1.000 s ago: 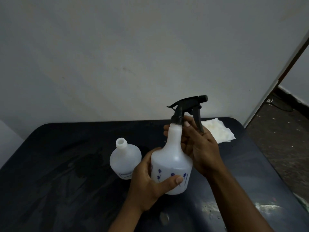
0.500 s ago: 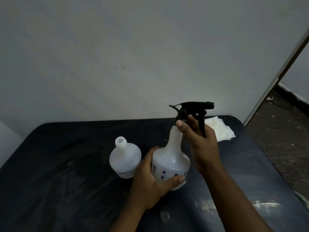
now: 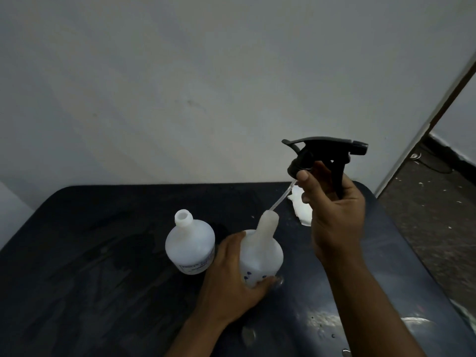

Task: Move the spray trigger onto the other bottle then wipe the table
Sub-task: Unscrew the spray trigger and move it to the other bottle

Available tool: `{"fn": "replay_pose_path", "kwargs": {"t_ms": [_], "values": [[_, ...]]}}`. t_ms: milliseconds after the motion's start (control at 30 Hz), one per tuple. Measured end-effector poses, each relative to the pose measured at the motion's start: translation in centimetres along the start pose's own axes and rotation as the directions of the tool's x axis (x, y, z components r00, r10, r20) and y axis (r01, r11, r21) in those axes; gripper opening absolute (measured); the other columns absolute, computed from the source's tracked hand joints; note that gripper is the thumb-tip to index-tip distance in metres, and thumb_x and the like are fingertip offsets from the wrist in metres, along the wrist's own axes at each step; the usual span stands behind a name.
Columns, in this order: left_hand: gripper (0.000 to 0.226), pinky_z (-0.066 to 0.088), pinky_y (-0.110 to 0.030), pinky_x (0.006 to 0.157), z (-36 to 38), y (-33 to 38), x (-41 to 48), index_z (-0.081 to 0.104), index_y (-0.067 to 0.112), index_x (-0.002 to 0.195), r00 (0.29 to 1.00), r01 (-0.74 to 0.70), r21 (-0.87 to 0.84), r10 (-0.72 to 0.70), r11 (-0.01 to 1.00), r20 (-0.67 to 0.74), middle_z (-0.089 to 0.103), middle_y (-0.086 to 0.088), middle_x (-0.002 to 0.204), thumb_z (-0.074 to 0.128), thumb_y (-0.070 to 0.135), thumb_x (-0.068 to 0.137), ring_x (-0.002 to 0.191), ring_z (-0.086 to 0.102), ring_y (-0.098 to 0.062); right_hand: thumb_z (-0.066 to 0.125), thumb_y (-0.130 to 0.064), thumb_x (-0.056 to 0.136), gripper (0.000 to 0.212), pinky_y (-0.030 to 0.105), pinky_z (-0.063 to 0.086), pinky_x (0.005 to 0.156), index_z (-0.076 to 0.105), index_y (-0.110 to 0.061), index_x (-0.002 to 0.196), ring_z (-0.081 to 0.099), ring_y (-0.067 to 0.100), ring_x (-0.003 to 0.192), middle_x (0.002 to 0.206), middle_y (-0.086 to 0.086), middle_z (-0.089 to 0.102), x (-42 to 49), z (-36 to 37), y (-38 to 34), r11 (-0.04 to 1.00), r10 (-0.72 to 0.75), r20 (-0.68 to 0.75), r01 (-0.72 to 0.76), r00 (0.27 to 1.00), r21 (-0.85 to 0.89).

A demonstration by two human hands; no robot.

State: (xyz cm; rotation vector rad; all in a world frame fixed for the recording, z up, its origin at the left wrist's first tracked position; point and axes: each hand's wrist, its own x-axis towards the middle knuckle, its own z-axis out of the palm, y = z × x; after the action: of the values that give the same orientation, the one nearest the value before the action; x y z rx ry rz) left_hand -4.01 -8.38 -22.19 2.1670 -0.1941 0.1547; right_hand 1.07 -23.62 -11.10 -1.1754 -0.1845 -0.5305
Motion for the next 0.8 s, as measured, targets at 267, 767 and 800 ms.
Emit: {"fn": "replay_pose_path", "kwargs": {"t_ms": [267,767,800], "values": [[0.095,0.029,-0.020,0.109,0.9,-0.7,0.3,0.030,0.035,0.140,0.996,0.076,0.167,-0.066,0.983,-0.064,0.034,0.016,0.145,0.076,0.062,0.062,0.130,0.032,0.001,0.073,-0.021,0.080,0.023,0.021,0.057,0.072,0.069,-0.027,0.101,0.072,0.005,0.090,0.094,-0.018,0.076,-0.1,0.2,-1.0,0.974,-0.151,0.163,0.175,0.975,-0.146],[0.021,0.039,-0.007,0.062,-7.1,2.5,-2.0,0.065,0.019,0.082,0.807,-0.247,0.215,0.323,0.945,-0.494,0.059,0.014,0.083,0.069,0.040,0.081,0.070,0.054,0.002,0.066,-0.024,0.083,0.021,0.028,0.060,0.069,0.069,-0.027,0.103,0.073,0.013,0.098,0.099,-0.011,0.077,-0.3,0.3,-0.7,0.996,-0.039,0.171,0.051,0.985,-0.067],[0.024,0.038,-0.010,0.056,-8.3,1.9,-1.9,0.064,0.019,0.082,0.775,-0.213,0.170,0.272,0.962,-0.571,0.058,0.013,0.083,0.067,0.043,0.081,0.066,0.053,-0.002,0.067,-0.024,0.082,0.020,0.028,0.060,0.069,0.070,-0.028,0.101,0.073,0.013,0.097,0.098,-0.011,0.077,-0.3,0.4,-0.6,0.997,-0.031,0.159,0.042,0.987,-0.062]]}}
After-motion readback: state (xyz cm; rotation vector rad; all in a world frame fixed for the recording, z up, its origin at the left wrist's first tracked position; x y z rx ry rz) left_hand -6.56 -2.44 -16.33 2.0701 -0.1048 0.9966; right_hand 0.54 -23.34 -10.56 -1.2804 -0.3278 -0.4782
